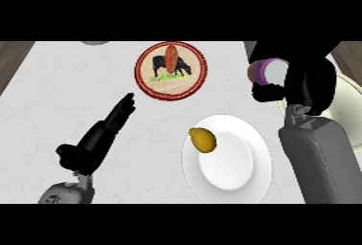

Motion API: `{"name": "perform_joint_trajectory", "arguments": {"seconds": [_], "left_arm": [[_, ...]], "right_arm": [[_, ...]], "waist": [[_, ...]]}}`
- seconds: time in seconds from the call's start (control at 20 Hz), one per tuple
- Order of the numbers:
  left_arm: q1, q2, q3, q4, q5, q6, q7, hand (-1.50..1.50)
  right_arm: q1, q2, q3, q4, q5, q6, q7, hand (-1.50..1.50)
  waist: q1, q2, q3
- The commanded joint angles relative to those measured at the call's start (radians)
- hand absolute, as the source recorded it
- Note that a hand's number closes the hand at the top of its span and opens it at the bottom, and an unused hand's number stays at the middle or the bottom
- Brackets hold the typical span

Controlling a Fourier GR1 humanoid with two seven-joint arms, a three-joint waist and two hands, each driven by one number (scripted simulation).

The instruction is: Pick the can from the plate and place it in the bowl

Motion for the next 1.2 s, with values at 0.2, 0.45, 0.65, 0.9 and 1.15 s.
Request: {"name": "perform_joint_trajectory", "arguments": {"seconds": [0.2, 0.45, 0.65, 0.9, 1.15], "left_arm": [[-0.019, 0.000, 0.001, -0.029, 0.006, -0.021, 0.043, 0.00], [-0.033, -0.044, -0.016, 0.067, -0.047, 0.008, -0.047, 0.00], [-0.011, 0.000, 0.020, 0.014, -0.009, -0.026, -0.010, 0.00], [-0.014, -0.025, 0.000, 0.000, -0.026, -0.004, 0.011, 0.00], [0.011, -0.032, -0.013, 0.005, -0.033, -0.019, -0.027, 0.00]], "right_arm": [[0.050, -0.182, -0.126, 0.119, 0.051, -0.100, -0.136, 1.50], [0.001, -0.204, -0.170, 0.337, 0.092, -0.250, -0.216, 1.50], [0.021, -0.249, -0.239, 0.458, -0.044, -0.107, -0.291, 1.50], [0.016, -0.202, -0.351, 0.559, -0.232, -0.034, -0.346, -1.50], [-0.061, -0.274, -0.404, 0.765, -0.285, -0.128, -0.615, -1.50]], "waist": [[0.004, 0.003, 0.001], [0.009, 0.006, 0.000], [0.014, 0.007, 0.001], [0.011, 0.005, 0.002], [0.022, 0.008, 0.001]]}}
